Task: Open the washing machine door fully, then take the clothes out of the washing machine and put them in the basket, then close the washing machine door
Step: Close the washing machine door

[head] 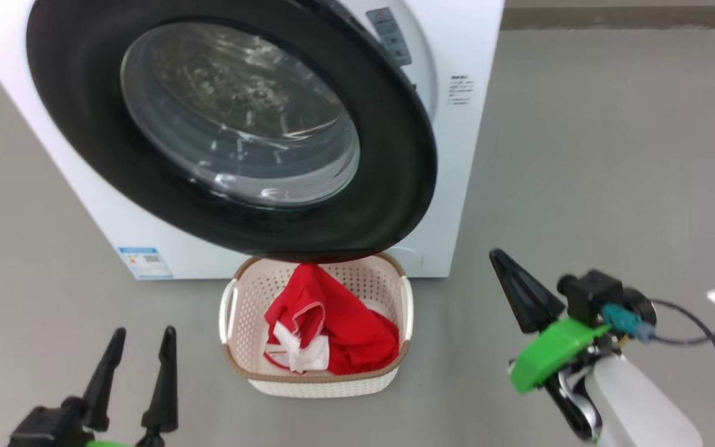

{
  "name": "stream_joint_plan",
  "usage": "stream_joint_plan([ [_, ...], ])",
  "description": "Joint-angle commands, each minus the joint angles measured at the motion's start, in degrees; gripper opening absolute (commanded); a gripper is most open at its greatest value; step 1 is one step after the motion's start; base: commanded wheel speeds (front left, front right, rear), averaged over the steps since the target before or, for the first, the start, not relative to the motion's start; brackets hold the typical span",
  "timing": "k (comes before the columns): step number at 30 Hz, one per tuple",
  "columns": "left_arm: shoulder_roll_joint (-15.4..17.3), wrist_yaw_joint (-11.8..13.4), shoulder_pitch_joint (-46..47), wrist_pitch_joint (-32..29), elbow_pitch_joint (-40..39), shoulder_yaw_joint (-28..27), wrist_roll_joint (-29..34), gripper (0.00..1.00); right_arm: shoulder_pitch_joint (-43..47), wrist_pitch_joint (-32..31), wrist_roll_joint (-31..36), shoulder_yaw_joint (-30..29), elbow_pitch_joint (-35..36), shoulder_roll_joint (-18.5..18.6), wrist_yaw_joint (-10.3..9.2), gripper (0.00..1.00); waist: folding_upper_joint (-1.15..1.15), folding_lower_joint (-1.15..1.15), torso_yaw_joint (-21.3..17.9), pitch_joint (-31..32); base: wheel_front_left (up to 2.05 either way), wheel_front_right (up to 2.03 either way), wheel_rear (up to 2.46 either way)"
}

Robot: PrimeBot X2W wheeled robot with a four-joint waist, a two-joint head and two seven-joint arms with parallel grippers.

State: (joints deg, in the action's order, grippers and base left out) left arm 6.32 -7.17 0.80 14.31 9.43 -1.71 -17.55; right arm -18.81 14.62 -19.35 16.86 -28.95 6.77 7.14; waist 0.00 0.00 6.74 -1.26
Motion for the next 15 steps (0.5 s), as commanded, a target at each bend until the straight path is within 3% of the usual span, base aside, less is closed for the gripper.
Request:
stream_joint_plan([
  [1, 0.26, -0.32, 3.03, 0.69, -1.92, -1.51, -0.87, 1.00, -3.66, 0.38, -1.22, 2.07, -0.11, 0.18, 0.35, 0.00, 0.00, 0.00, 2.05, -1.92, 0.00, 0.00, 0.00],
  [15, -1.06, -0.32, 6.03, 0.69, -3.31, 1.30, -2.63, 1.00, -19.51, 0.38, -7.22, 11.52, -11.08, 1.73, 0.35, 0.00, 0.00, 0.00, 9.00, -6.34, 0.00, 0.00, 0.00],
])
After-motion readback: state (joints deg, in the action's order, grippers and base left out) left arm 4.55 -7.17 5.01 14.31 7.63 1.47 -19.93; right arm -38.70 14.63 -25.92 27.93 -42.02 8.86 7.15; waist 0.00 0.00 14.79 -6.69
